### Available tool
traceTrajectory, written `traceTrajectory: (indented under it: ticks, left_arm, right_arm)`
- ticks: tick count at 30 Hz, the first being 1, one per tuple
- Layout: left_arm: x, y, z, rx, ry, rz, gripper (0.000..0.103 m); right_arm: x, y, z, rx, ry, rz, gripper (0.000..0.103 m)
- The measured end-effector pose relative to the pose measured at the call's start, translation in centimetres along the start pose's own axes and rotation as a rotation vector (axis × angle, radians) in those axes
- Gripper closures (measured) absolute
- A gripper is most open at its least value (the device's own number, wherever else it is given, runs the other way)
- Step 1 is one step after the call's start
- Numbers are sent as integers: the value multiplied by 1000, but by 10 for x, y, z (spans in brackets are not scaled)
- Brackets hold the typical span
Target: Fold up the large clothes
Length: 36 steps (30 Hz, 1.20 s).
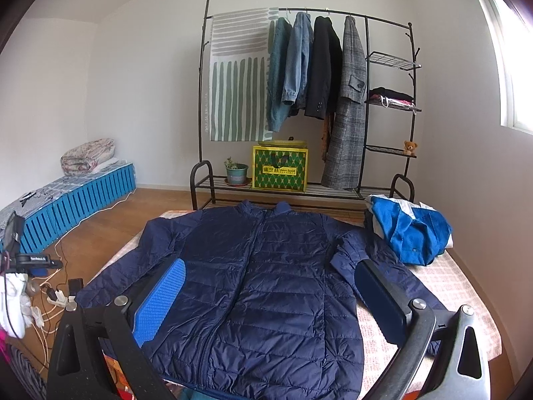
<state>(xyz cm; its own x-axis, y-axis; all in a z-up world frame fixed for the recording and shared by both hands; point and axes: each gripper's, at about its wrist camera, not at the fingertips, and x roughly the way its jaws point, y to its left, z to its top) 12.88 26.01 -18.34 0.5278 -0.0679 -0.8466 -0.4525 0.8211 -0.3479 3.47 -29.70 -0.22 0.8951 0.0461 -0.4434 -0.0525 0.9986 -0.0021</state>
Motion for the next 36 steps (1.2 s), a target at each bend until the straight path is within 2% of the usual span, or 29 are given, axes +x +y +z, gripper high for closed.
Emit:
traceTrajectory:
  ticks: [3,8,10,16,17,19,20,23,27,32,36]
  left_arm:
    - [38,29,-3,-109,85,-1,29]
    - [82,58,-8,-212,181,-17,30]
    - [92,65,-8,-267,206,-44,36]
    - [106,66,-4,-257,202,-22,42]
    - [105,66,-4,-255,198,-7,48]
    - [106,62,-2,-230,189,22,69]
    - [108,60,-1,-219,191,23,95]
    - [99,51,4,-210,140,54,101]
    - [64,14,21,-133,31,47,103]
    - [10,-69,29,71,-100,-4,103]
    - [0,-136,16,202,-120,-71,103]
  right_arm:
    - [6,-2,-3,5,29,0,0]
    - [7,0,-14,-20,57,-18,0]
    - [9,-1,-19,-20,75,-22,0]
    - [8,-4,-27,-19,99,-36,0]
    - [8,-5,-27,-18,102,-37,0]
    - [8,-7,-28,-12,106,-42,0]
    - [9,-8,-29,-8,108,-43,0]
    - [12,-12,-31,2,117,-45,0]
    - [20,-17,-32,-3,133,-45,0]
    - [42,-29,-34,4,144,-46,0]
    - [69,-42,-36,50,181,0,4]
